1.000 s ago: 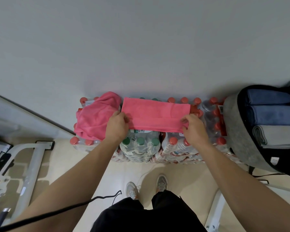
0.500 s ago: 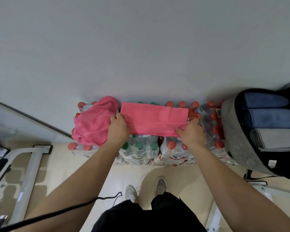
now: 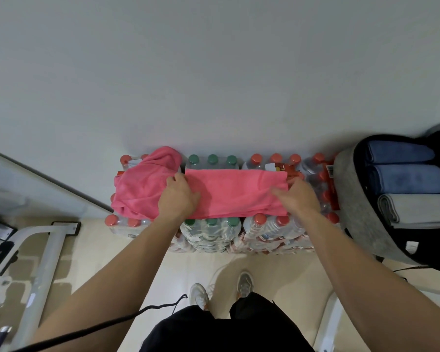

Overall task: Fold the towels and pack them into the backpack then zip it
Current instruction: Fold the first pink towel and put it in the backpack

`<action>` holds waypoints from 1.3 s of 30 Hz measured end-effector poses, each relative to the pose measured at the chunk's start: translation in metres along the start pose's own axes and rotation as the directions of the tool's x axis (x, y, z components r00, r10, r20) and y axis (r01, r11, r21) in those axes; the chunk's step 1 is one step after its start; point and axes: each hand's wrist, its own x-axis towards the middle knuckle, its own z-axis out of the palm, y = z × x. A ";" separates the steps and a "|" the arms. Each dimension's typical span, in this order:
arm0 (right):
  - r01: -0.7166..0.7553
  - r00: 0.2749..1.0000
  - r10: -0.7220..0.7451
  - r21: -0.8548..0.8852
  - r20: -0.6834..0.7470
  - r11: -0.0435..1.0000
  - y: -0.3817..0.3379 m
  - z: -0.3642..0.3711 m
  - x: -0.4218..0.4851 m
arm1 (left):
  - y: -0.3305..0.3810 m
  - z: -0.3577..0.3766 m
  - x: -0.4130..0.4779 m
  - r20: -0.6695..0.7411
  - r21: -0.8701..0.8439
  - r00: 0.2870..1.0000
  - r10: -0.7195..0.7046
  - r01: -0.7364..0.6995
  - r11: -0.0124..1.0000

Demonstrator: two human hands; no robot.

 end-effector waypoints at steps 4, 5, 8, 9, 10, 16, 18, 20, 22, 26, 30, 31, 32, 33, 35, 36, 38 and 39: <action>0.051 0.998 -0.051 0.015 -0.038 0.999 -0.007 -0.007 0.028 | 0.004 -0.003 0.031 -0.044 0.029 0.999 0.005 -0.004 1.000; 0.050 0.998 -0.049 0.011 -0.037 0.999 -0.007 -0.007 0.033 | 0.004 -0.002 0.036 -0.040 0.034 0.999 -0.001 0.002 0.999; 0.002 1.000 -0.002 0.043 -0.001 0.999 -0.007 -0.007 0.043 | 0.005 0.001 0.047 -0.045 0.016 0.999 -0.011 0.012 1.000; -0.010 1.000 0.009 0.060 0.011 0.998 -0.005 -0.007 0.047 | 0.005 0.001 0.049 -0.052 -0.004 0.998 -0.022 0.022 1.000; -0.017 1.000 0.015 0.076 0.027 0.997 -0.005 -0.007 0.048 | 0.005 0.002 0.051 -0.057 -0.039 0.998 -0.039 0.037 0.999; -0.012 1.000 0.009 0.248 0.014 0.969 -0.004 -0.007 0.055 | 0.001 -0.002 0.056 -0.060 -0.265 0.994 -0.094 0.075 0.961; -0.034 0.999 0.044 0.312 -0.026 0.950 -0.005 -0.010 0.058 | 0.002 -0.005 0.059 -0.085 -0.327 0.990 -0.114 0.080 0.941; -0.031 0.997 0.050 0.301 -0.054 0.953 -0.003 -0.011 0.061 | 0.004 -0.007 0.064 -0.109 -0.343 0.987 -0.119 0.075 0.936; -0.017 0.998 0.033 0.282 -0.052 0.959 -0.001 -0.009 0.063 | 0.007 -0.007 0.067 -0.119 -0.349 0.985 -0.126 0.078 0.934; -0.011 0.996 0.042 0.346 -0.082 0.938 -0.001 -0.006 0.065 | 0.012 -0.004 0.069 -0.121 -0.363 0.981 -0.154 0.101 0.926; 0.026 0.999 -0.032 0.350 0.013 0.936 0.007 -0.005 0.054 | 0.014 0.001 0.050 -0.069 -0.291 0.986 -0.149 0.123 0.949; 0.045 0.997 -0.061 0.327 0.038 0.944 0.012 -0.004 0.050 | 0.014 0.004 0.042 -0.052 -0.260 0.988 -0.144 0.126 0.957; 0.062 0.995 -0.084 0.303 0.061 0.951 0.015 -0.004 0.044 | 0.012 0.006 0.034 -0.030 -0.236 0.989 -0.142 0.131 0.963; 0.081 0.990 -0.111 0.298 0.087 0.951 0.018 -0.005 0.040 | 0.011 0.009 0.027 -0.007 -0.224 0.990 -0.141 0.136 0.965; 0.093 0.983 -0.136 0.301 0.127 0.949 0.022 -0.006 0.037 | 0.009 0.012 0.016 0.039 -0.219 0.989 -0.144 0.149 0.964; 0.090 0.981 -0.137 0.311 0.135 0.946 0.022 -0.007 0.035 | 0.008 0.012 0.012 0.055 -0.217 0.988 -0.145 0.154 0.964; 0.086 0.985 -0.133 0.349 0.111 0.933 0.023 -0.008 0.036 | 0.007 0.011 0.009 0.061 -0.223 0.988 -0.139 0.149 0.963; 0.087 0.988 -0.128 0.381 0.086 0.921 0.022 -0.009 0.035 | 0.006 0.010 0.008 0.051 -0.233 0.990 -0.131 0.140 0.962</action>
